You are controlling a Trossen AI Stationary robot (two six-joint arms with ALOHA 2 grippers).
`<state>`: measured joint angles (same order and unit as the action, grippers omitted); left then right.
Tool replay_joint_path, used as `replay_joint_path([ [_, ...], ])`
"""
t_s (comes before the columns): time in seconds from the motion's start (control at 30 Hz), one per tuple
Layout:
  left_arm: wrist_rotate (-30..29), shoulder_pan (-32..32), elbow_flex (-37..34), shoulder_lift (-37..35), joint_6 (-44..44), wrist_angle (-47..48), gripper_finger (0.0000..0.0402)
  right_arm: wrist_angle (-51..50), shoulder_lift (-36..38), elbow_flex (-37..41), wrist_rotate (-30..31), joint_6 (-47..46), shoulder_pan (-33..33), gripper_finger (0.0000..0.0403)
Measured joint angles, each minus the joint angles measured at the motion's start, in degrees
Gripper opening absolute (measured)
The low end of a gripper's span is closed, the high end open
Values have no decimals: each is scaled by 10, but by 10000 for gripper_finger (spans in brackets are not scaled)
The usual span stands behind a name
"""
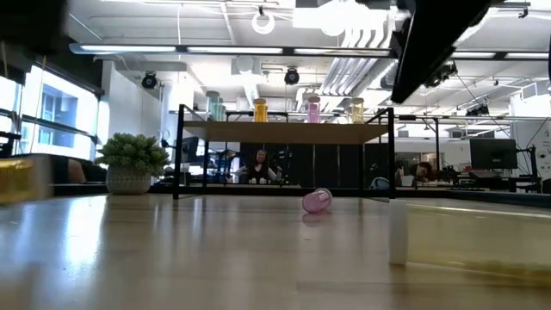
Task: Pick and place medicine bottles onto shelf by color
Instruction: Put the orange pill bottle on the shelf aligned with the orange pill bottle
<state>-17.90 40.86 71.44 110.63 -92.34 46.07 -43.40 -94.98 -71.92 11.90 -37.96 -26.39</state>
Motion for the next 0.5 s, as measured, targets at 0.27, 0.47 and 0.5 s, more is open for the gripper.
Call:
replay_joint_path([
  [0.27, -66, -44, 0, -30, 93, -13, 95, 26, 0, -38, 0, 142, -3, 174],
  [0.47, -70, -93, 0, -56, 208, -28, 97, 25, 0, -73, 0, 246, -7, 174],
  [0.5, -70, -101, 0, -62, 227, -30, 97, 24, 0, -80, -1, 257, -7, 174],
])
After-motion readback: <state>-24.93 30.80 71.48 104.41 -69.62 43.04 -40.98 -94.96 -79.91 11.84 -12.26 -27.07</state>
